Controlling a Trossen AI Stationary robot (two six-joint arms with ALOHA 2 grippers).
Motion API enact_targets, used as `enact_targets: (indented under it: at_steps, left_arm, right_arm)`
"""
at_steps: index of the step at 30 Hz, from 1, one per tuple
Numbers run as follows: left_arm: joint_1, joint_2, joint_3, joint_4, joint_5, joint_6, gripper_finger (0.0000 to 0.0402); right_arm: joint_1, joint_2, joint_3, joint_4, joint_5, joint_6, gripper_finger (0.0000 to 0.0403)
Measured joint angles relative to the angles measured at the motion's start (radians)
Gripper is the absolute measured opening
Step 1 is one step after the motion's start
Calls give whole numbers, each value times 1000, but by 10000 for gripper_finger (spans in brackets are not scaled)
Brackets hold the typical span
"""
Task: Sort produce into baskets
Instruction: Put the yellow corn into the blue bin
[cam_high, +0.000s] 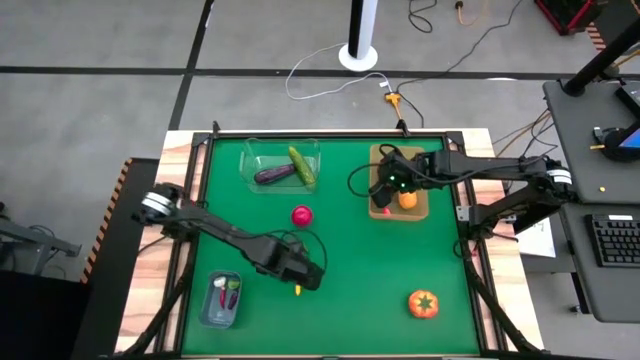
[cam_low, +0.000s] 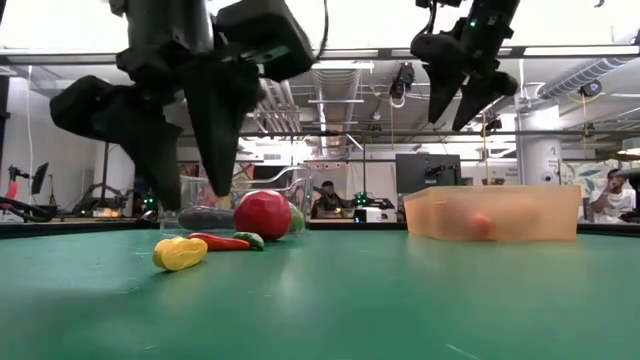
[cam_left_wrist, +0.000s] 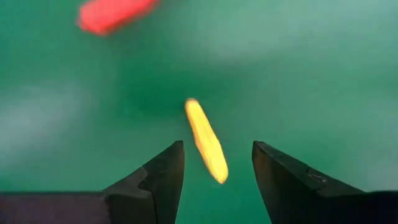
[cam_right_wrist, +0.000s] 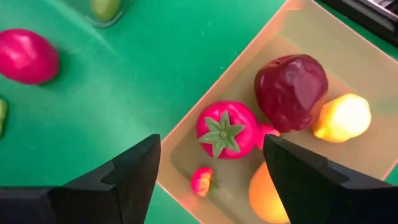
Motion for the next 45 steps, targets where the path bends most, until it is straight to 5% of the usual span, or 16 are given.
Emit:
enact_targets:
  at_steps: [15, 24, 32, 37, 45]
  left_arm:
    - [2, 152, 67, -35, 32, 51, 159]
    - [2, 151, 77, -82, 54, 104, 15]
    - [-47, 2, 313, -482, 167, 219, 12]
    - [-145, -123, 319, -686, 158, 58, 4]
    - [-354, -322, 77, -613, 163, -277, 2]
  right_arm:
    - [-2, -2, 0, 0, -23, -54, 278]
    - [-2, -2, -1, 1, -15, -79, 273]
    - [-2, -2, -1, 5, -22, -96, 276]
    - [-2, -2, -1, 6, -22, -103, 272]
    - [-2, -3, -1, 11, -23, -136, 275]
